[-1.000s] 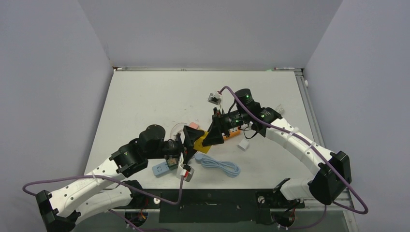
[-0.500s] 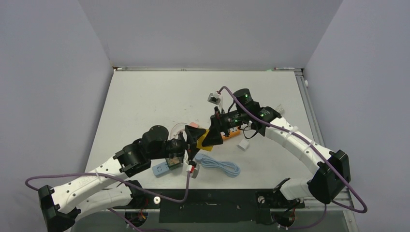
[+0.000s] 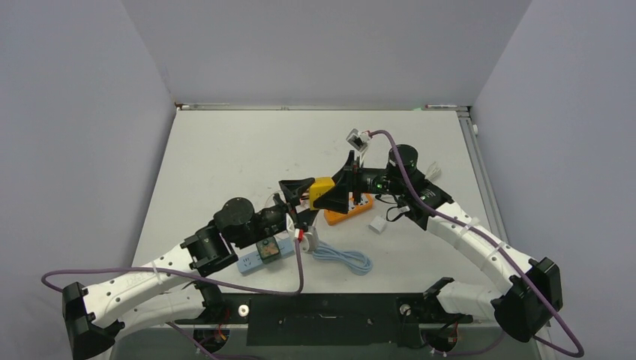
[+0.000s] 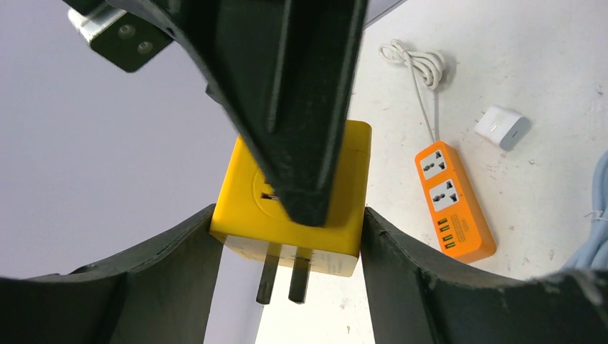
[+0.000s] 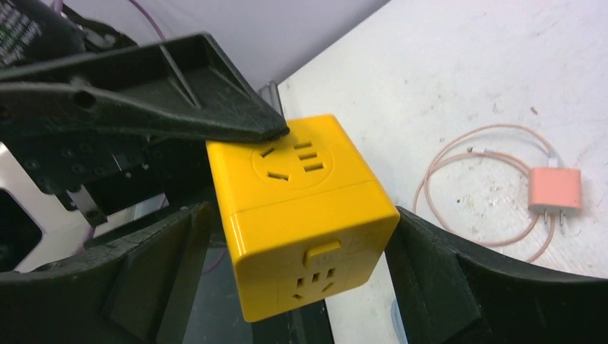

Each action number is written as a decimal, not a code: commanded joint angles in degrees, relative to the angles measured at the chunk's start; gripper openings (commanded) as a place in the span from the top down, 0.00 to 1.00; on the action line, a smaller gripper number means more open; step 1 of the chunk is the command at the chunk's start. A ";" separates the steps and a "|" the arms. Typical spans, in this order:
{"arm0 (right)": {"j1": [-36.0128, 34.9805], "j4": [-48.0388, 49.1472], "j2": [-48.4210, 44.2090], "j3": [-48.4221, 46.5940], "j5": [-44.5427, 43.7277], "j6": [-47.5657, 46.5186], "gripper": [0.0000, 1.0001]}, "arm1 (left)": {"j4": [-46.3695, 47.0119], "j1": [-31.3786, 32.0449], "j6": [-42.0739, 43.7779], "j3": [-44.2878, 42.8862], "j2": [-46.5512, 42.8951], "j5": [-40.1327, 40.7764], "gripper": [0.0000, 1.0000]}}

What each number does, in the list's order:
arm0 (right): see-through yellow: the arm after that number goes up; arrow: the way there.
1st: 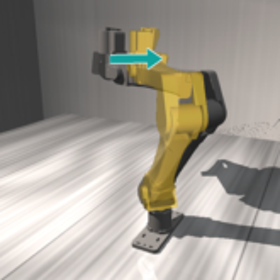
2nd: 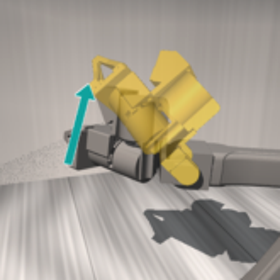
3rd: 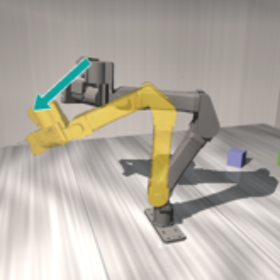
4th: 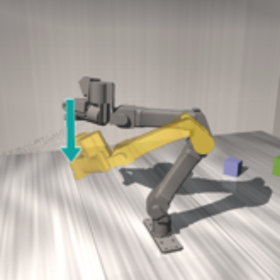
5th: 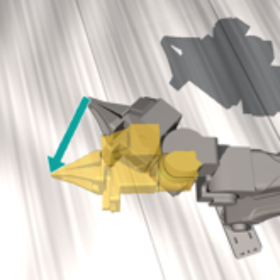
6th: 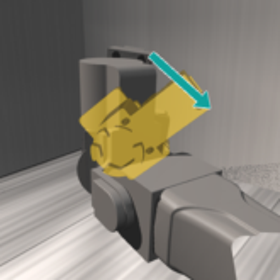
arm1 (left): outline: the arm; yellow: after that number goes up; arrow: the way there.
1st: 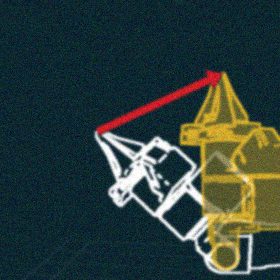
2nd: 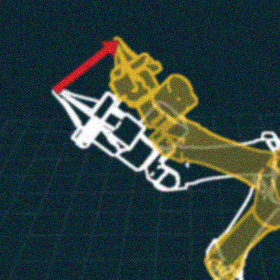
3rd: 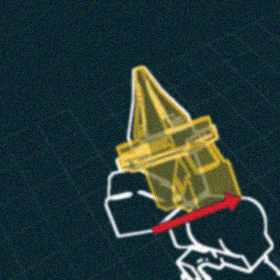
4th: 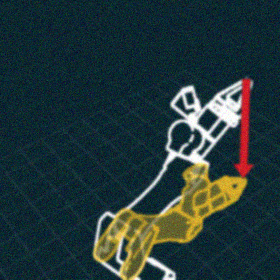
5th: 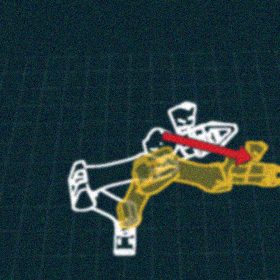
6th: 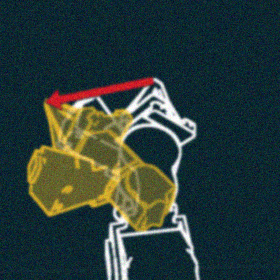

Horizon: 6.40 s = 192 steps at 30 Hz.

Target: Insert the plug

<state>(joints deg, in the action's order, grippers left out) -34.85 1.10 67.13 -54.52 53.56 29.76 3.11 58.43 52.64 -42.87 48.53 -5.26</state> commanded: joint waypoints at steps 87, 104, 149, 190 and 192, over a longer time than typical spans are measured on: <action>-1.80 -54.64 33.14 -31.94 -57.15 -14.45 0.95 | -57.64 -33.74 -40.82 -25.27 27.29 0.58 0.00; 1.77 -51.80 33.33 -27.46 -58.09 -14.99 0.95 | -57.77 -33.81 -40.78 -25.19 26.92 -0.01 0.00; 4.08 -48.02 29.74 -23.94 -58.48 -15.61 0.95 | -58.40 -33.83 -40.43 -24.69 26.34 -0.87 0.05; 4.88 -44.43 30.01 -21.51 -57.14 -16.50 0.95 | -58.84 -33.82 -40.87 -25.13 26.60 -1.44 0.06; 4.88 -44.26 30.23 -21.30 -57.08 -16.49 0.95 | -58.84 -33.83 -40.82 -25.09 26.47 -1.38 0.06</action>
<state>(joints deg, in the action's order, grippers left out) -30.35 -45.50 97.49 -75.61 -2.76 13.69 -55.40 25.02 11.79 -67.16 76.09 -5.89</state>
